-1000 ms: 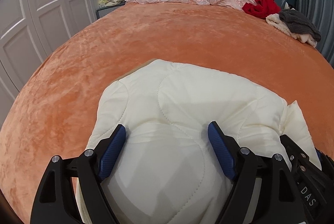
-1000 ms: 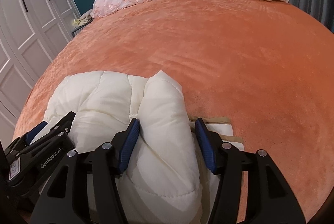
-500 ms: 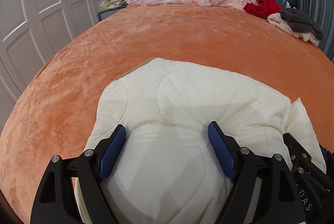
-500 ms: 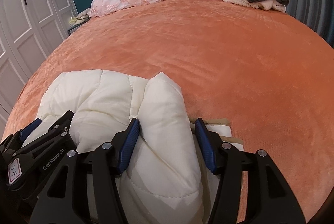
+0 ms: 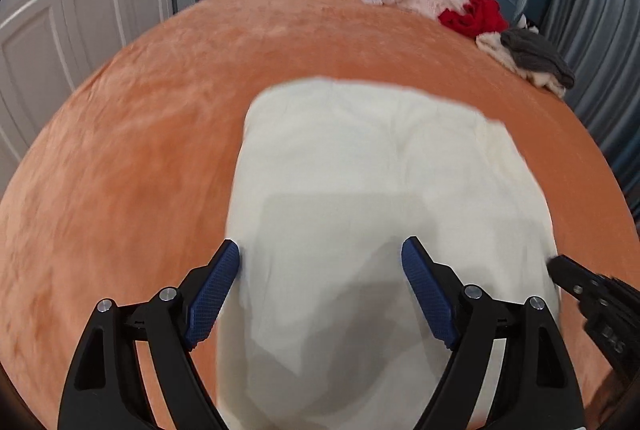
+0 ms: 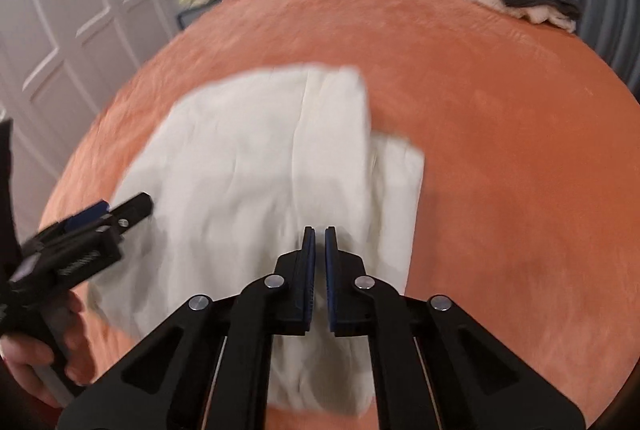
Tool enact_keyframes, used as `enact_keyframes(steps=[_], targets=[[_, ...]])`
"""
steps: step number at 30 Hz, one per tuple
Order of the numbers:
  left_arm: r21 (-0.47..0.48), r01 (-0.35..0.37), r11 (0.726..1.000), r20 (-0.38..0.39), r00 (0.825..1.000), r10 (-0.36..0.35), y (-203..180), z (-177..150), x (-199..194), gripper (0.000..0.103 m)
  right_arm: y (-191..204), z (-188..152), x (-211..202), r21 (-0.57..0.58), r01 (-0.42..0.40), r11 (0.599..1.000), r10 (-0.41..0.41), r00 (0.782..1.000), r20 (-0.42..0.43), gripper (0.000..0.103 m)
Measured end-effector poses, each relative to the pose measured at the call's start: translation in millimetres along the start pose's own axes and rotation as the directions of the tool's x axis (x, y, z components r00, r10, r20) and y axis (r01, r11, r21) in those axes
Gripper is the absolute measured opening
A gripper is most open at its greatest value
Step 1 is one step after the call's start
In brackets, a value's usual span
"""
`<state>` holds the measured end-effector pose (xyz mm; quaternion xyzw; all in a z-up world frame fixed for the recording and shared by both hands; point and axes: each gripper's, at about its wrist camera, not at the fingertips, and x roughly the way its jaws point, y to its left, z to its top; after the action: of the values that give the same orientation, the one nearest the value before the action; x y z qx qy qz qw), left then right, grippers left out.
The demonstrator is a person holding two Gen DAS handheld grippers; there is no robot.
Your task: Fold large clothes
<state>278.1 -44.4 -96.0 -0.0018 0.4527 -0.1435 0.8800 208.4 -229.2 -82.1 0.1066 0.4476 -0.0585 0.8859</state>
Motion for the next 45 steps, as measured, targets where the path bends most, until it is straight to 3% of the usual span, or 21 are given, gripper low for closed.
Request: enact_keyframes(steps=[3, 9, 14, 17, 18, 19, 21, 23, 25, 29, 31, 36, 45], targets=[[0.013, -0.021, 1.000, -0.039, 0.999, 0.022, 0.9, -22.3, -4.1, 0.081, 5.0, -11.4, 18.1, -0.045, 0.044, 0.998, -0.047, 0.997, -0.068, 0.001], [0.012, -0.072, 0.997, -0.058, 0.996, 0.072, -4.1, -32.7, 6.1, 0.083, 18.9, -10.5, 40.5, -0.136, 0.142, 0.980, -0.155, 0.984, -0.089, 0.000], [0.009, -0.104, 0.995, -0.087, 0.991, 0.105, -6.4, -27.8, -7.6, 0.083, 10.8, -1.8, 14.3, -0.061, 0.104, 0.993, -0.111, 0.985, -0.135, 0.001], [0.011, -0.106, 0.994, -0.071, 0.992, 0.107, -9.7, -30.6, -37.8, 0.081, 5.7, -6.5, -28.8, 0.017, 0.066, 0.998, -0.064, 0.992, -0.106, 0.007], [0.020, -0.109, 0.994, -0.053, 0.993, 0.110, -12.8, -33.6, -53.6, 0.081, 4.4, -9.7, -42.7, 0.034, 0.055, 0.998, -0.052, 0.994, -0.094, 0.016], [0.026, -0.111, 0.993, -0.039, 0.993, 0.112, -15.1, -35.6, -63.2, 0.081, 4.7, -15.3, -58.7, 0.047, 0.044, 0.998, -0.041, 0.996, -0.076, 0.031], [0.048, -0.116, 0.992, -0.005, 0.993, 0.116, -23.3, -43.3, -91.1, 0.081, 7.8, -25.8, -80.7, 0.052, 0.034, 0.998, -0.031, 0.998, -0.053, 0.046], [0.063, -0.108, 0.992, 0.013, 0.994, 0.108, -30.5, -52.1, -111.8, 0.081, 13.2, -41.2, -99.7, 0.045, 0.023, 0.999, -0.021, 0.999, -0.042, 0.049], [0.064, -0.103, 0.993, 0.012, 0.995, 0.102, -36.2, -62.3, -128.0, 0.082, 17.1, -57.4, -113.5, 0.043, 0.019, 0.999, -0.017, 0.999, -0.041, 0.060], [0.058, -0.113, 0.992, -0.001, 0.994, 0.114, -43.7, -89.0, -148.0, 0.083, 24.9, -91.9, -135.8, 0.025, 0.032, 0.999, -0.031, 0.999, -0.026, 0.063], [0.067, -0.131, 0.989, -0.009, 0.991, 0.132, -47.5, -101.4, -152.5, 0.083, 28.6, -105.9, -144.7, 0.006, 0.053, 0.999, -0.053, 0.998, -0.016, 0.071], [0.089, -0.156, 0.984, -0.011, 0.987, 0.158, -55.9, -128.4, -165.1, 0.083, 31.8, -129.8, -163.9, -0.010, 0.077, 0.997, -0.077, 0.997, 0.026, 0.077], [0.089, -0.204, 0.975, 0.000, 0.979, 0.204, -64.2, -155.4, -184.1, 0.083, 32.2, -153.1, -185.9, -0.029, 0.099, 0.995, -0.097, 0.994, 0.060, 0.078]])
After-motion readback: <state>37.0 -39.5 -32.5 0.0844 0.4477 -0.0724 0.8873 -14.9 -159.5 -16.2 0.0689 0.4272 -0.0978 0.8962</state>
